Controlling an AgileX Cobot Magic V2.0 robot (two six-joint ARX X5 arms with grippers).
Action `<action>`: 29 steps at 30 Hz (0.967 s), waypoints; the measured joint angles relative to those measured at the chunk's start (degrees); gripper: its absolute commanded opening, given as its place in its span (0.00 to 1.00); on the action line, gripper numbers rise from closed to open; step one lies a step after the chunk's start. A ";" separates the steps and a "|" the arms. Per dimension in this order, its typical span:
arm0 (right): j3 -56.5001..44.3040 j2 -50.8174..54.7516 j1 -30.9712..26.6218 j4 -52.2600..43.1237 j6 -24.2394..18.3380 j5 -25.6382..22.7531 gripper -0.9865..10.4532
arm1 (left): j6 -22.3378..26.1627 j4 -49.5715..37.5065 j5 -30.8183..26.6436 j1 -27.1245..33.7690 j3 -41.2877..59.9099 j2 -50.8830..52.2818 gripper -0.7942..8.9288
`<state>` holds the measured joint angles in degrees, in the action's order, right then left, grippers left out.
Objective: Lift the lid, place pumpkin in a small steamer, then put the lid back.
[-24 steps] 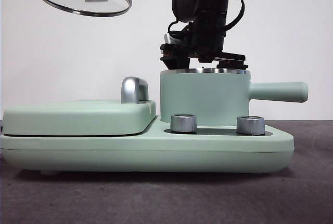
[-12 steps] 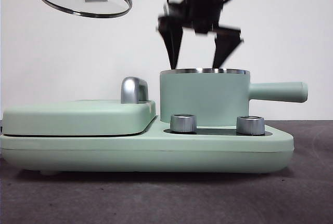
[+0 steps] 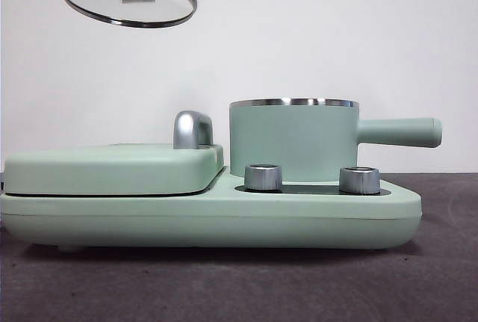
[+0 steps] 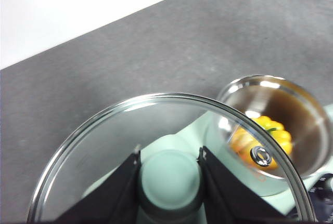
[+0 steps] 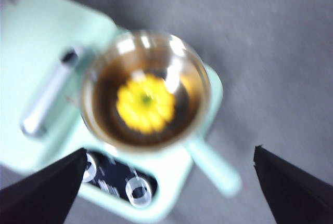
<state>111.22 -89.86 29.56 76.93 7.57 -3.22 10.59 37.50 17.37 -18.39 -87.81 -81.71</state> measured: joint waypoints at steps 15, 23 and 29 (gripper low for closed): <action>-46.42 45.81 0.00 -10.38 1.33 3.39 0.51 | -0.96 -1.84 0.57 -10.71 0.02 -3.56 0.10; -57.44 64.74 0.00 -12.94 3.65 9.25 0.51 | -0.96 -6.01 0.57 -15.15 0.02 -9.14 0.10; -58.03 72.70 0.00 -13.03 4.50 9.44 0.51 | -0.96 -13.20 0.57 -17.79 0.02 -12.90 0.10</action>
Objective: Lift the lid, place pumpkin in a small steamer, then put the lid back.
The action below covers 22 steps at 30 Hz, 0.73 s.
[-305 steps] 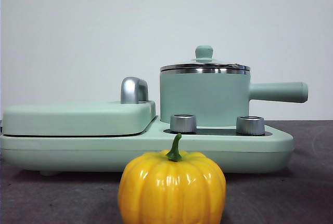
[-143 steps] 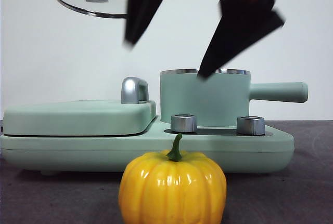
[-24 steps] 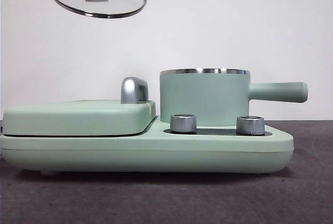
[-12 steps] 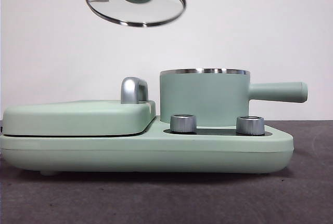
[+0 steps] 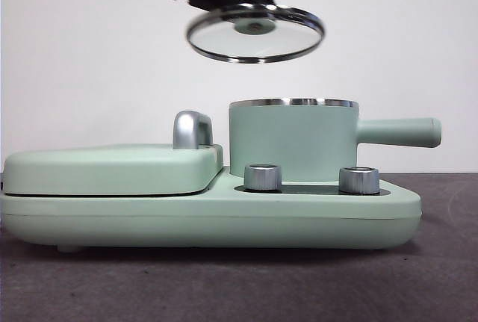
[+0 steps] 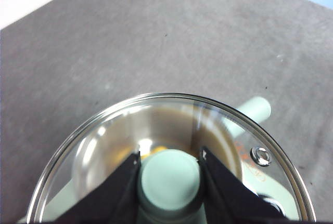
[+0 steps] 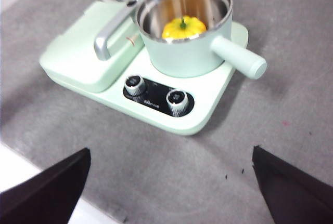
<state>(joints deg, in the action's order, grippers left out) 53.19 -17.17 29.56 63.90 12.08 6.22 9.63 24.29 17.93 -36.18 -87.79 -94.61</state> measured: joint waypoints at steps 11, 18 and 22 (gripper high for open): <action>0.00 2.03 0.00 0.11 0.22 -0.02 0.51 | 0.02 -9.77 -0.02 -1.79 0.07 -7.32 0.10; 0.00 2.03 0.00 0.13 0.22 -0.07 0.51 | 0.00 -11.26 -0.02 -1.79 0.07 -9.79 0.10; 0.00 2.03 0.00 0.11 0.31 -0.15 0.51 | 0.00 -11.23 -0.04 -1.79 0.07 -11.45 0.10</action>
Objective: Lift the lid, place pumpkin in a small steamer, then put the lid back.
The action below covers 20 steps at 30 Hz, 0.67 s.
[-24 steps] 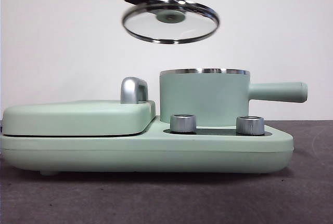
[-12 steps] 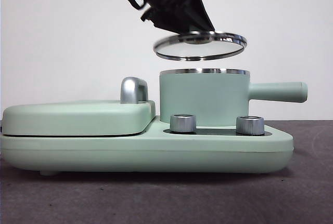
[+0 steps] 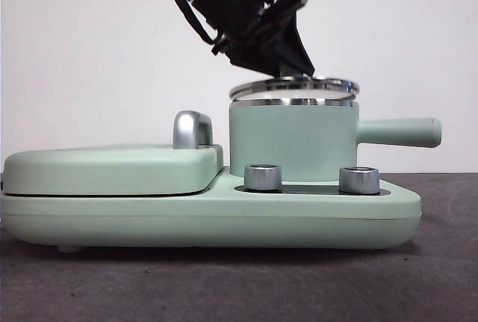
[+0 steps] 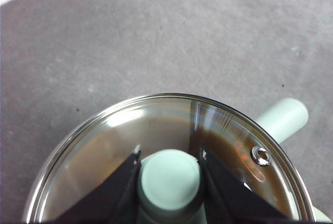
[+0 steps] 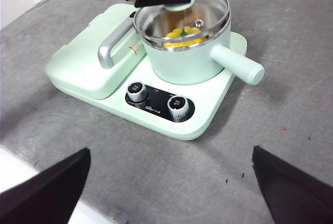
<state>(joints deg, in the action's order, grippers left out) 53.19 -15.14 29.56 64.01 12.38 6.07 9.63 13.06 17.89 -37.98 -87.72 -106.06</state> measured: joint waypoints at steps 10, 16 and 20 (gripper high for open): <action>0.00 0.00 0.00 0.00 0.55 0.00 0.51 | 1.05 -0.50 0.00 -0.02 0.00 -0.42 0.10; 0.00 0.00 0.00 0.00 1.60 -0.02 0.51 | 5.38 -0.04 0.00 -0.09 0.00 -0.44 0.10; 0.00 0.00 0.00 0.00 2.27 -0.02 0.51 | 6.58 0.17 0.02 -0.15 0.00 -0.42 0.10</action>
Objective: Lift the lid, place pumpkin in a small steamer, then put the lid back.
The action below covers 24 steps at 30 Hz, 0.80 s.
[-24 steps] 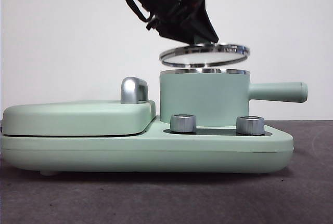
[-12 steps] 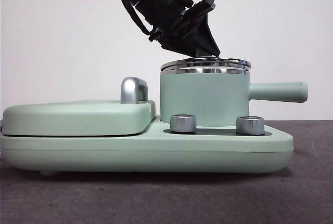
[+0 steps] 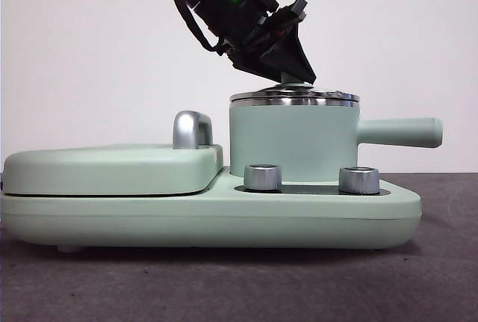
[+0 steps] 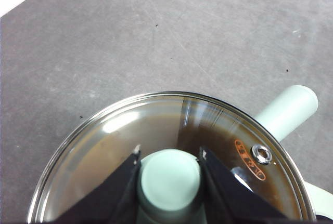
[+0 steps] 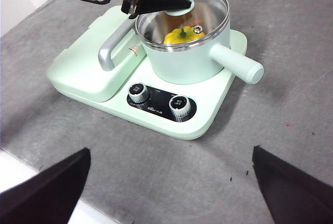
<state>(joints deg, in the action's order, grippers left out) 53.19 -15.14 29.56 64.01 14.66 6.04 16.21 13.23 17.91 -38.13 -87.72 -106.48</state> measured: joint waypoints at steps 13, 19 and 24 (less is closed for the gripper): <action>0.00 0.00 0.00 -0.13 0.83 0.00 0.51 | 0.66 1.75 -0.11 -0.11 -0.52 0.00 0.43; 0.00 0.00 0.00 -0.15 0.83 0.00 0.51 | -0.11 4.39 0.02 -0.42 -1.07 0.02 0.67; 0.00 0.00 0.00 -0.15 0.83 0.02 0.51 | -4.17 11.61 -0.02 -0.31 -5.05 1.14 0.67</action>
<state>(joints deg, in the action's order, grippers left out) 53.19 -15.14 29.56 63.86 15.49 6.07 12.03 24.84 17.89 -38.44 -92.77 -105.34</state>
